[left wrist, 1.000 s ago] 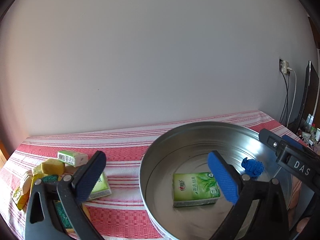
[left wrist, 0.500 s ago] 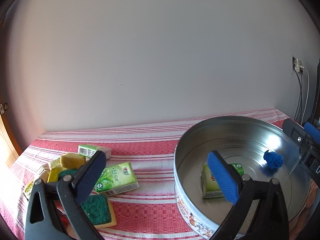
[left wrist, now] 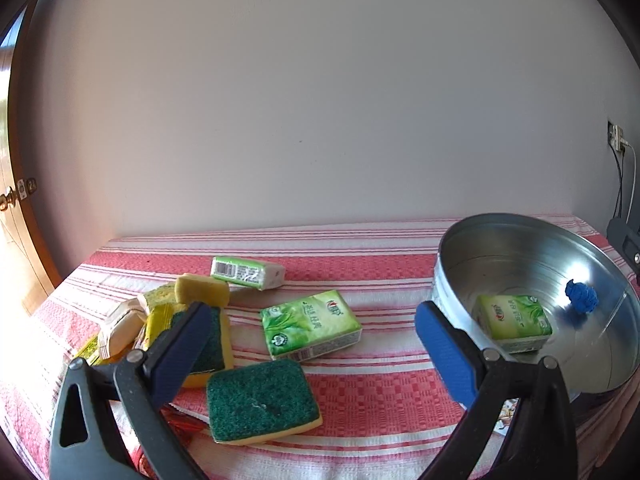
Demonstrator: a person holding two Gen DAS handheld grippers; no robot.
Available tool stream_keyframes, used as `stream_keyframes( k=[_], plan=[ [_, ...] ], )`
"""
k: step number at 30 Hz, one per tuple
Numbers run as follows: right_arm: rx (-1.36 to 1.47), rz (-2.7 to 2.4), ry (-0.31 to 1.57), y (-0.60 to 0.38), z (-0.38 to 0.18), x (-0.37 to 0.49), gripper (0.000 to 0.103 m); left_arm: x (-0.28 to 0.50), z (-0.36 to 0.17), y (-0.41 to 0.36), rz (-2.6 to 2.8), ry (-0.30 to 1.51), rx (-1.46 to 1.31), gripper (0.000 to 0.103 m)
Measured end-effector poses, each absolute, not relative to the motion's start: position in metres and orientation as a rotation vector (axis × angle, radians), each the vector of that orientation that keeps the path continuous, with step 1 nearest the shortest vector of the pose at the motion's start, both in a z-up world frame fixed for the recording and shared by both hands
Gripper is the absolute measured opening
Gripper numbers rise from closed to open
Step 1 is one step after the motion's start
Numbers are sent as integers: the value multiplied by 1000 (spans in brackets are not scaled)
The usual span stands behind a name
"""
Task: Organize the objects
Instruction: 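Move both tools back from the tin toward the item pile, then grasp the red snack packet with the left tool while the right tool grasps the green sponge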
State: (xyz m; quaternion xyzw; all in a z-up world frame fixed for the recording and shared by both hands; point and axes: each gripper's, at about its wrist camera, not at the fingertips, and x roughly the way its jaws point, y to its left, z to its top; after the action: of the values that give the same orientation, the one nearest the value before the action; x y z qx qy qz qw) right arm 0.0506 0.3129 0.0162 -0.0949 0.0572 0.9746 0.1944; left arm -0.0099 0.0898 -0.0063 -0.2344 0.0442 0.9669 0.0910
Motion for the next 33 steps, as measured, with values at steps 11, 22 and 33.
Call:
stream_keyframes(
  k=[11, 22, 33],
  plan=[
    [-428, 2849, 77, 259, 6, 35, 90, -21, -22, 26, 2865, 106, -901, 102],
    [-620, 2989, 40, 184, -1, 14, 90, -13, -41, -34, 2803, 171, -1122, 102],
    [-817, 3071, 60, 141, -9, -9, 90, -38, -62, -45, 2652, 95, -1310, 77]
  ],
)
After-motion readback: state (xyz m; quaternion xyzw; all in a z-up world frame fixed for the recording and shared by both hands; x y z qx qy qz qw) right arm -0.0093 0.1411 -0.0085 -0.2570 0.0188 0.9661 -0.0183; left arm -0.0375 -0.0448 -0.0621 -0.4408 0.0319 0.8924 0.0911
